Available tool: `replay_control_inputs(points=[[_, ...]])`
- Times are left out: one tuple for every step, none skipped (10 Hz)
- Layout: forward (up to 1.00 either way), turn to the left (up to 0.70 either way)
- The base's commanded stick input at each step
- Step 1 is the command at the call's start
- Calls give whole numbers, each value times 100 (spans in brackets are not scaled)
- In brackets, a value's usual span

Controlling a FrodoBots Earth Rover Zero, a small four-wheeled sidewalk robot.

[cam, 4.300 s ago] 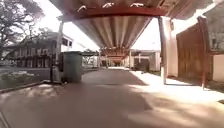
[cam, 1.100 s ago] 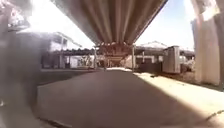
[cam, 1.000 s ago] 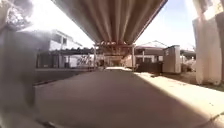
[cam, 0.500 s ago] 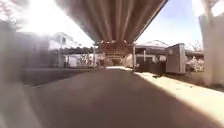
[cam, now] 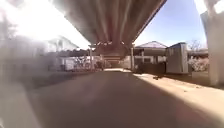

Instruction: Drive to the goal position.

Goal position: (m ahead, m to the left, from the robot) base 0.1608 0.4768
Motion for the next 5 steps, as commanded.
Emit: replay_control_inputs(points=[[70, 0], [70, 0], [70, 0], [70, 0], [70, 0]])
